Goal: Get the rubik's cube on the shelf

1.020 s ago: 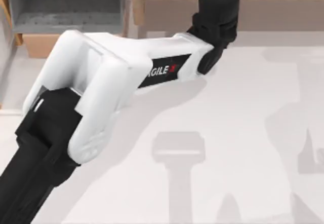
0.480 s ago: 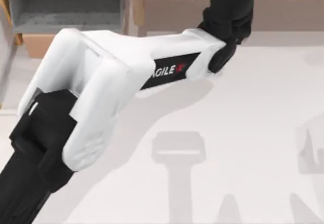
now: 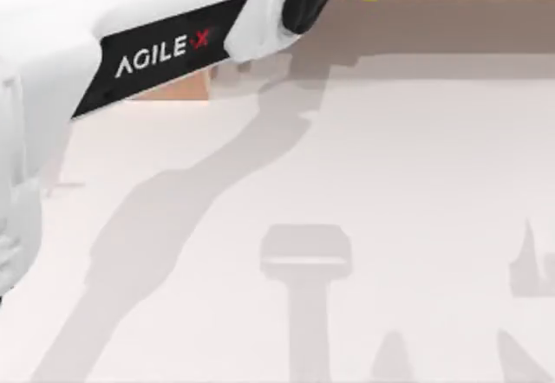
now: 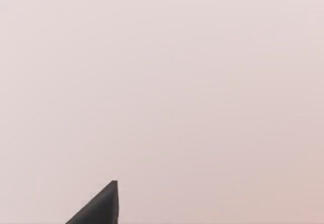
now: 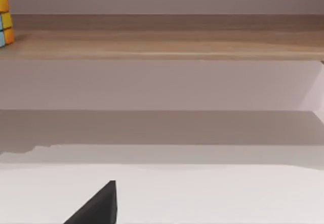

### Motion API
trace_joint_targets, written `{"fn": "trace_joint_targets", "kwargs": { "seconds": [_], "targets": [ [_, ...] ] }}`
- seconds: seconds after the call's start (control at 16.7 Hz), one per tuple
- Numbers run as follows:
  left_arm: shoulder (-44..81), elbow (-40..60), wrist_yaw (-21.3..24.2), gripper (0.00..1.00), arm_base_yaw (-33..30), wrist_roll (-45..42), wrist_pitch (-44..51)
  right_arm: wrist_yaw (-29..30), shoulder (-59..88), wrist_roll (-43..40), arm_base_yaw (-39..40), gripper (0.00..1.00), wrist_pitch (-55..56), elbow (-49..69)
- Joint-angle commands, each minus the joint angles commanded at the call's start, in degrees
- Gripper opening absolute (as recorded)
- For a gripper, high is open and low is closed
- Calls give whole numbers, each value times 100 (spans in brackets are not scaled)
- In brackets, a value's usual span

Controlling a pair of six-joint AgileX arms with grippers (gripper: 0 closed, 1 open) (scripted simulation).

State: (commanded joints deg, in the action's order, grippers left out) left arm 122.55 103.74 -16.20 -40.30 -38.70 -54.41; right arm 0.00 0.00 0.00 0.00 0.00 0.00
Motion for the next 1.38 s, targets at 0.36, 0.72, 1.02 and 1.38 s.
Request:
{"fn": "trace_joint_targets", "kwargs": {
  "seconds": [0.36,0.72,1.02,1.38],
  "targets": [
    [-1556,-1782,2196,100,2239,-2651,-960,0,0,0,0,100,0,0],
    [-2275,-4098,4512,100,4996,-4511,-2243,0,0,0,0,100,0,0],
    [-2067,-5964,5747,100,6993,-5188,-3103,0,0,0,0,100,0,0],
    [-1178,-7574,6038,100,8163,-5284,-3438,0,0,0,0,100,0,0]
  ]
}}
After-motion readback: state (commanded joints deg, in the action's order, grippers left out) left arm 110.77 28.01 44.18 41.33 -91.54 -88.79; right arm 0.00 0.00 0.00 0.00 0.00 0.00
